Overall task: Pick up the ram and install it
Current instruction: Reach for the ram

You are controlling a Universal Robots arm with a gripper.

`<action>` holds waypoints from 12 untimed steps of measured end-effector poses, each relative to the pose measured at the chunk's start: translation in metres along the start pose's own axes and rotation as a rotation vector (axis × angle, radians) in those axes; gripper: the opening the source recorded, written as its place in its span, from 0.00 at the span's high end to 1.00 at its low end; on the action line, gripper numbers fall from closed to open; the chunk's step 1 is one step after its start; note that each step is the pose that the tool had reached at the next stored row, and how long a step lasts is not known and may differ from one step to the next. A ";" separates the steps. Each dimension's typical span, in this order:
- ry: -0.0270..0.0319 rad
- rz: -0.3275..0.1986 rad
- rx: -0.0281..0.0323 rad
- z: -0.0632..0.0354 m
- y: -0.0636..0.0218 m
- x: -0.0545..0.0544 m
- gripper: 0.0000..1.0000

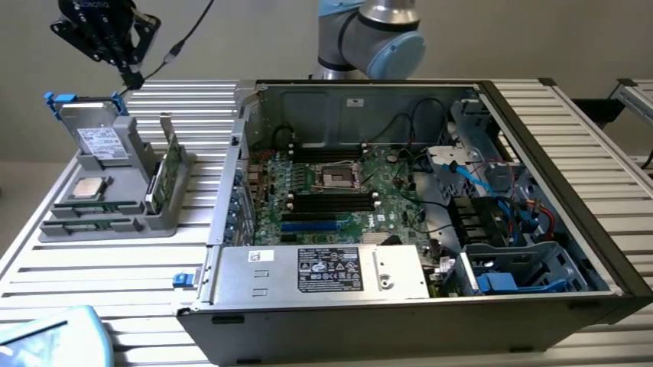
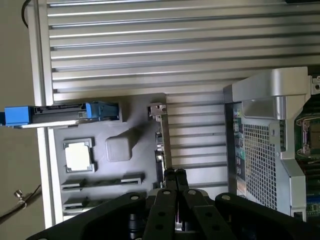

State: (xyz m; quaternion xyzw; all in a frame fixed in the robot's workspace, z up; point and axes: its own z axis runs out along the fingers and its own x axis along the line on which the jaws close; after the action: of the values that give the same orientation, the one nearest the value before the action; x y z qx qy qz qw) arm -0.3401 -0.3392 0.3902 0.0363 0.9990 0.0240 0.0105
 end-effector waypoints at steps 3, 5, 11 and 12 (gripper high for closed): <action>-0.0001 0.000 0.0000 0.0002 -0.0010 0.014 0.90; -0.0002 0.000 -0.0001 0.0003 -0.0017 0.023 0.90; -0.0041 0.000 -0.0013 0.0004 -0.0038 0.050 0.90; -0.0066 0.000 -0.0019 0.0003 -0.0042 0.053 0.90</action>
State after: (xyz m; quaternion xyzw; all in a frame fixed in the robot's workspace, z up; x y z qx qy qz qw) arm -0.3936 -0.3394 0.3887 0.0363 0.9989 0.0248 0.0139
